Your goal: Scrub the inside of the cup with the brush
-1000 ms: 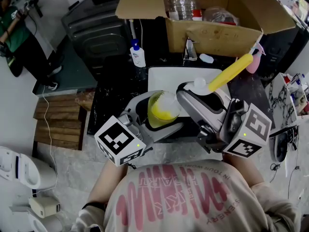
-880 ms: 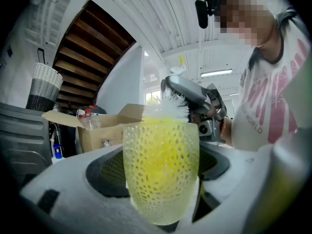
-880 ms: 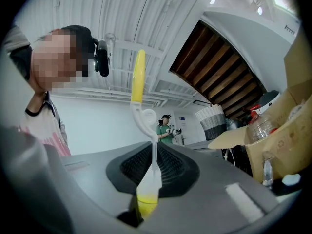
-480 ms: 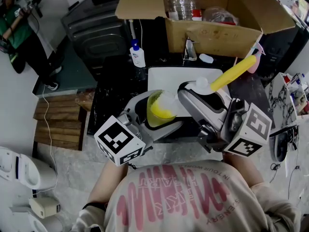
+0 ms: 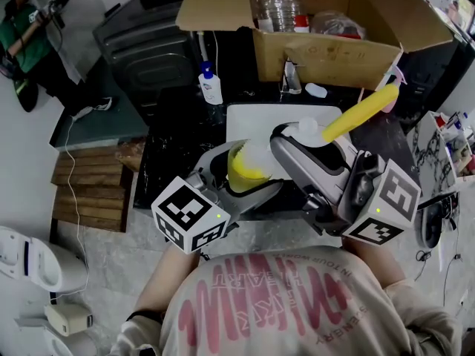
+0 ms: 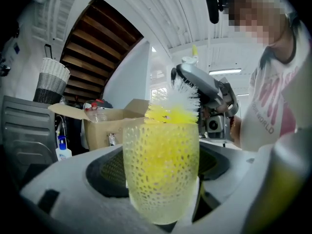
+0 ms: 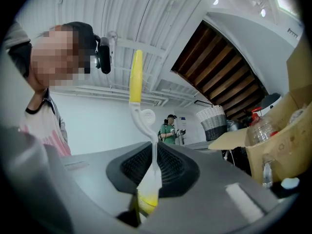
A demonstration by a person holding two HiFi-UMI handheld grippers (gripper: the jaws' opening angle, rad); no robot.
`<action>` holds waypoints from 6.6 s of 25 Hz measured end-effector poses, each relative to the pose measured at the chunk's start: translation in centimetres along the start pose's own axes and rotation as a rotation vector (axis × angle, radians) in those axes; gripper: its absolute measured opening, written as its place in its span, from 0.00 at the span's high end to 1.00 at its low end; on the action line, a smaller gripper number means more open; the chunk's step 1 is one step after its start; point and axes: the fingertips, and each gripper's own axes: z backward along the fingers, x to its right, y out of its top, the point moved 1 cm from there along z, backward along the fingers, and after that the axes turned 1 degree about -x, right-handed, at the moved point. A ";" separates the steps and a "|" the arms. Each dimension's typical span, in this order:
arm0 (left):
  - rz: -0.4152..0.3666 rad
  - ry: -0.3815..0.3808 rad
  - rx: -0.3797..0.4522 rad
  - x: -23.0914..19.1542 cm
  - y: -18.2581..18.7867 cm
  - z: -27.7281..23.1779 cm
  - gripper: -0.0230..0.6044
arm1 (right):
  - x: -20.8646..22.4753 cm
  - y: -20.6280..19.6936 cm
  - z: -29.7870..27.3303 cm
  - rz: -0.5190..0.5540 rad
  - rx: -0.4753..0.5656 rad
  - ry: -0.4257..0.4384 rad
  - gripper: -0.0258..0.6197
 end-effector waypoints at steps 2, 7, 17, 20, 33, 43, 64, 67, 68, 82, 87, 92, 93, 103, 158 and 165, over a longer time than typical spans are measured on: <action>0.001 0.021 -0.010 -0.3 -0.1 -0.1 0.35 | -0.1 -0.6 -0.2 0.005 -0.023 0.003 0.89; -0.003 0.071 -0.048 -1.2 -0.5 -0.4 0.35 | 0.2 -2.0 -0.7 -0.008 -0.068 0.003 0.88; 0.046 0.071 -0.094 -1.1 -2.2 -0.9 0.35 | 0.1 -1.1 -0.6 0.094 -0.087 -0.041 0.89; 0.047 0.076 -0.109 -1.3 -2.4 -1.1 0.35 | -0.4 -1.6 -0.9 0.129 -0.123 -0.023 0.89; 0.028 0.070 -0.104 -0.5 -2.3 -0.6 0.35 | -1.4 -4.7 -1.4 0.058 -0.219 0.043 0.87; 0.040 0.004 -0.091 0.7 -2.5 -0.4 0.35 | -0.1 -2.5 -0.3 0.037 -0.130 -0.028 0.89; 0.097 0.053 -0.064 0.0 -2.9 0.7 0.34 | 3.4 2.6 3.8 -0.119 0.133 -0.174 0.89; 0.105 0.064 -0.079 -0.2 -3.5 0.7 0.34 | 4.4 2.7 4.5 -0.173 0.174 -0.190 0.89; 0.110 0.069 -0.086 -0.3 -3.7 0.7 0.34 | 4.7 2.7 4.7 -0.190 0.188 -0.193 0.89; 0.267 0.171 0.023 -3.1 -4.0 2.9 0.34 | 9.4 -1.4 7.5 -0.189 0.083 -0.455 0.89; 0.278 0.166 0.016 -3.2 -4.4 2.8 0.34 | 9.8 -3.5 7.0 -0.144 -0.002 -0.484 0.89; 0.268 0.167 0.010 -3.1 -4.5 2.8 0.34 | 9.9 -5.4 6.4 -0.117 -0.072 -0.489 0.89; 0.267 0.166 0.009 -3.1 -4.5 2.9 0.34 | 10.0 -5.8 6.3 -0.117 -0.085 -0.490 0.89; 0.270 0.175 0.025 -3.7 -4.4 2.8 0.34 | 10.4 -8.5 5.5 -0.120 -0.178 -0.485 0.89; 0.278 0.233 0.071 -4.4 -4.4 3.0 0.34 | 11.4 -11.8 6.3 -0.116 -0.293 -0.524 0.89; 0.282 0.235 0.071 -4.7 -4.5 3.2 0.34 | 11.5 -12.0 5.9 -0.117 -0.299 -0.519 0.89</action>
